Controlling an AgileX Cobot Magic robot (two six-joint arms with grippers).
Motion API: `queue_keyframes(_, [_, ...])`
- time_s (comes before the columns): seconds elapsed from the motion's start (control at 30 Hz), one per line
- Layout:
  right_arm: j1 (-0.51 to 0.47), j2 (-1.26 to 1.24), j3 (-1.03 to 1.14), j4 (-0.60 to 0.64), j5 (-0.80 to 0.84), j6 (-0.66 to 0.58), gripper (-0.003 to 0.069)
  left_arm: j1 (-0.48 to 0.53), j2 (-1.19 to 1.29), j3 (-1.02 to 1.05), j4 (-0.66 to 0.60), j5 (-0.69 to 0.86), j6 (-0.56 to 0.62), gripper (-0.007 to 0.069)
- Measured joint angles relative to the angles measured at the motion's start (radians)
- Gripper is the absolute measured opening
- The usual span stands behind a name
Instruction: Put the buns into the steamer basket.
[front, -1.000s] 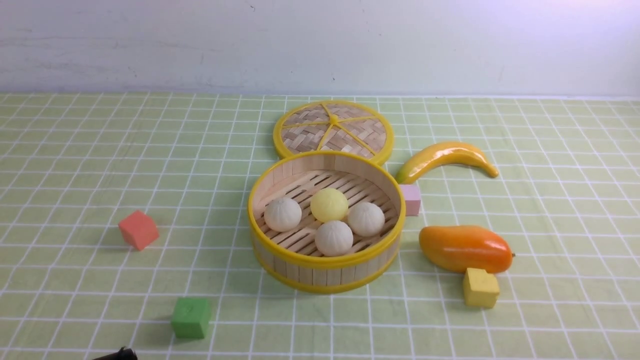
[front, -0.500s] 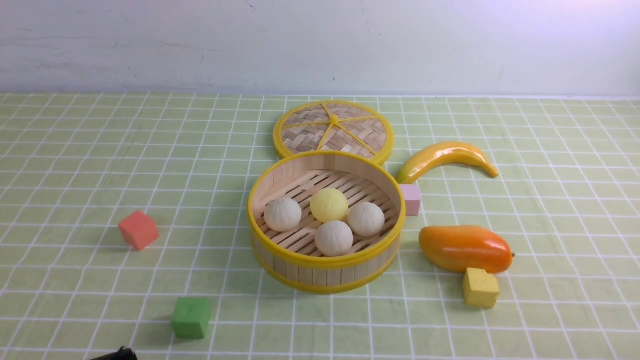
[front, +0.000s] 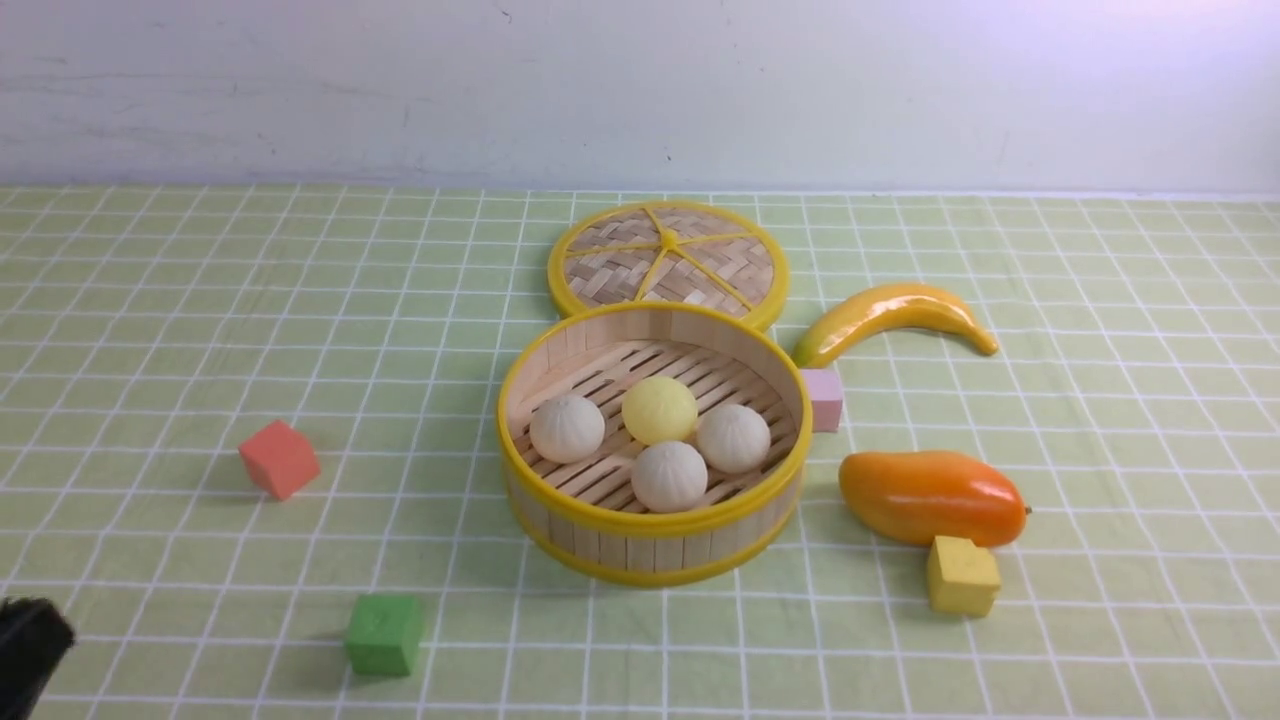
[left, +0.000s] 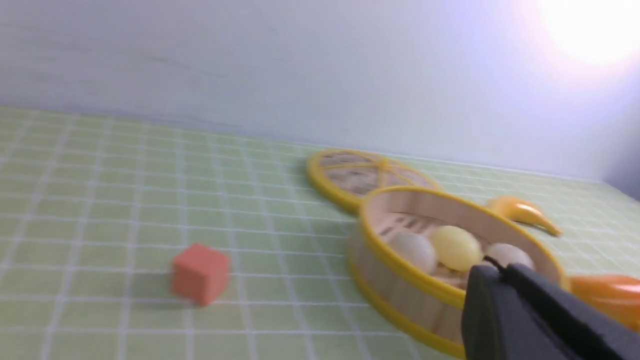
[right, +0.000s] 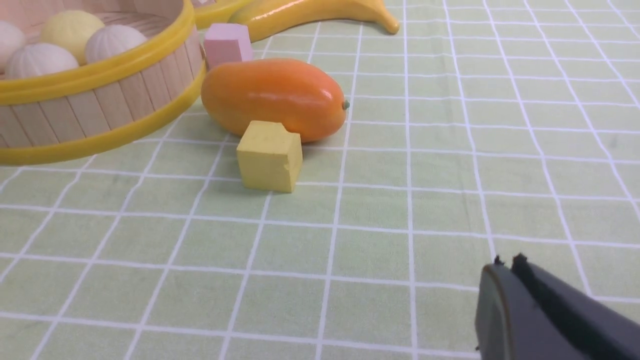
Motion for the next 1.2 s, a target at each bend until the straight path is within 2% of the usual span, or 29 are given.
queue_keyframes(0.07, [0.000,0.000,0.000,0.000,0.000,0.000,0.0007,0.081,-0.055,0.055,-0.023,0.038,-0.003,-0.0013])
queue_keyframes(0.13, [0.000,0.000,0.000,0.000,0.001,0.000,0.0010,0.138,-0.081,0.088,-0.046,0.144,-0.004,-0.0013])
queue_keyframes(0.17, [0.000,-0.001,0.000,0.000,0.001,0.000,0.0010,0.141,-0.082,0.088,-0.047,0.156,-0.004,-0.0013])
queue_keyframes(0.23, [0.000,-0.001,0.000,0.000,0.001,0.000,0.0013,0.153,-0.085,0.097,-0.060,0.284,-0.004,-0.0013])
queue_keyframes(0.3, [0.000,-0.001,0.000,0.000,0.001,0.000,0.0015,0.153,-0.085,0.098,-0.076,0.312,-0.005,-0.0013])
queue_keyframes(0.53, [0.000,-0.001,0.000,0.000,0.001,0.000,0.0024,0.153,-0.085,0.098,-0.121,0.315,-0.034,-0.0013])
queue_keyframes(1.2, [0.000,-0.001,0.000,0.000,0.001,0.000,0.0050,0.153,-0.085,0.098,-0.124,0.315,-0.037,-0.0013])
